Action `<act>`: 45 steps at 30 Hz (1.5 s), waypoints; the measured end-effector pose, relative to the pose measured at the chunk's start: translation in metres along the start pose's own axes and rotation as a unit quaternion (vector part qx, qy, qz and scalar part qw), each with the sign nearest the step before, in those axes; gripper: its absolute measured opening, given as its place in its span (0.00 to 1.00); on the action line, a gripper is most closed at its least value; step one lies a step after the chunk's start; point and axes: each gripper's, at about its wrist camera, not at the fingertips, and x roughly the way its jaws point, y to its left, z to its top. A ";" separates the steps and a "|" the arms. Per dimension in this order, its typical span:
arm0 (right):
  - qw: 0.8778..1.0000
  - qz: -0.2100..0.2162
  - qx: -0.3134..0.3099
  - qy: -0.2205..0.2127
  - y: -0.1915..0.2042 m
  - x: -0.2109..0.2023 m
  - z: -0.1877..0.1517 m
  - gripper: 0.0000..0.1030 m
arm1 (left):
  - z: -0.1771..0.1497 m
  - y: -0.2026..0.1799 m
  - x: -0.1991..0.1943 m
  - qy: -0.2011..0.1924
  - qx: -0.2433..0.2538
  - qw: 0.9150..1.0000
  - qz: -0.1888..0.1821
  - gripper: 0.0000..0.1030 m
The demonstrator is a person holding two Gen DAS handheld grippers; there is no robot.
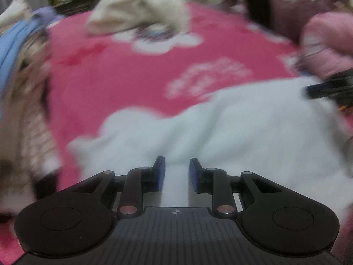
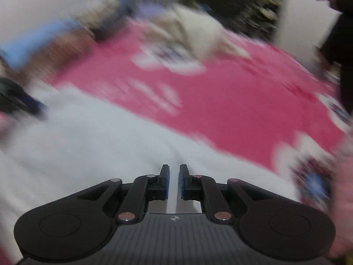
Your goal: Fold clothes
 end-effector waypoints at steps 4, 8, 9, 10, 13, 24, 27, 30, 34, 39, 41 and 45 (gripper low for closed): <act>0.996 -0.051 0.060 0.028 -0.038 -0.012 -0.022 0.10 | -0.004 0.025 -0.021 -0.005 -0.046 0.999 0.005 0.24; 0.998 -0.024 0.053 -0.026 -0.032 -0.025 0.006 0.11 | 0.022 0.013 -0.035 -0.041 -0.034 0.998 -0.033 0.25; 0.998 -0.006 0.042 -0.041 -0.023 -0.022 0.018 0.11 | 0.029 0.008 -0.032 -0.048 -0.026 0.997 -0.045 0.25; 0.998 0.017 0.030 -0.053 -0.013 -0.015 0.030 0.11 | 0.037 0.003 -0.022 -0.049 -0.020 0.997 -0.058 0.25; 0.995 0.072 0.000 -0.074 0.017 0.014 0.056 0.11 | 0.054 -0.014 0.011 -0.046 -0.003 0.995 -0.086 0.25; 0.998 -0.055 -0.007 -0.002 -0.043 0.045 0.022 0.10 | 0.025 0.036 0.015 -0.041 -0.057 0.998 -0.007 0.38; 0.997 -0.072 0.028 -0.013 -0.060 0.028 0.022 0.10 | 0.026 0.041 0.004 -0.047 -0.054 0.997 0.023 0.38; 0.998 -0.048 0.031 -0.038 -0.052 0.013 0.026 0.10 | 0.030 0.041 -0.005 -0.061 -0.053 0.996 0.030 0.38; 0.998 -0.053 0.027 0.009 -0.055 0.032 0.013 0.07 | 0.024 0.043 0.005 -0.038 -0.033 0.997 0.056 0.38; 0.988 -0.144 0.049 0.001 -0.071 0.020 0.013 0.11 | 0.020 0.061 0.001 -0.037 -0.076 0.994 0.069 0.38; 0.986 -0.158 0.040 -0.019 -0.066 0.007 0.020 0.11 | 0.021 0.063 -0.006 -0.044 -0.087 0.992 0.078 0.38; 0.994 -0.106 0.022 -0.025 -0.048 0.000 0.018 0.10 | 0.021 0.062 -0.020 -0.057 -0.095 0.990 0.085 0.38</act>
